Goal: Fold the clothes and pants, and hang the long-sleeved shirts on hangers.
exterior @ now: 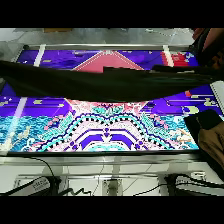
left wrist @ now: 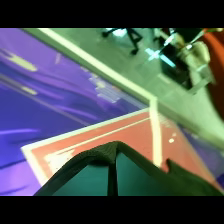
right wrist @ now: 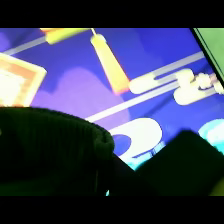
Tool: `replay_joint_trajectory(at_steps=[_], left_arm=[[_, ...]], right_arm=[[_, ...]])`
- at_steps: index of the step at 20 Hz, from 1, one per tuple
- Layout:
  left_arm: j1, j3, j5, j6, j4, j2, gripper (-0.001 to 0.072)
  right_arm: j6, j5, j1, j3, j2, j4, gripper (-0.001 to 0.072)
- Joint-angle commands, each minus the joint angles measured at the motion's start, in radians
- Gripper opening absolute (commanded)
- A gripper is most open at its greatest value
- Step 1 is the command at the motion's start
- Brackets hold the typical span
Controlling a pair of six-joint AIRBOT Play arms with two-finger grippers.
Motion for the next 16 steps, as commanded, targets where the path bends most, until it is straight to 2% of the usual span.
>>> replay_joint_trajectory(at_steps=[1,3,6,8,12,13,16], left_arm=[[0.034,0.008,-0.098,-0.122,0.354,0.0,0.0016],[0.032,0.007,-0.2,-0.122,0.565,-0.008,0.0017],[0.033,0.006,-0.323,-0.122,0.758,-0.029,0.0016],[0.032,0.0,-0.368,-0.127,0.944,-0.04,0.0016],[0.037,-0.035,-0.514,-0.249,1.346,-0.066,0.0015],[0.041,-0.047,-0.557,-0.249,1.405,-0.076,0.0015],[0.073,-0.099,-0.621,-0.249,1.411,-0.091,0.0015]], right_arm=[[0.002,0.187,-0.073,-0.034,-0.01,-0.005,0.0028],[-0.005,0.236,-0.071,-0.097,-0.014,0.007,0.0027],[-0.015,0.264,-0.07,-0.239,-0.009,0.09,0.0027],[-0.074,0.314,-0.07,-0.341,-0.002,0.101,0.0027],[-0.097,0.358,-0.07,-0.566,0.033,0.1,0.0028],[-0.138,0.38,-0.064,-0.623,0.048,0.105,0.0028],[-0.233,0.434,-0.058,-0.774,0.104,0.062,0.0028]])
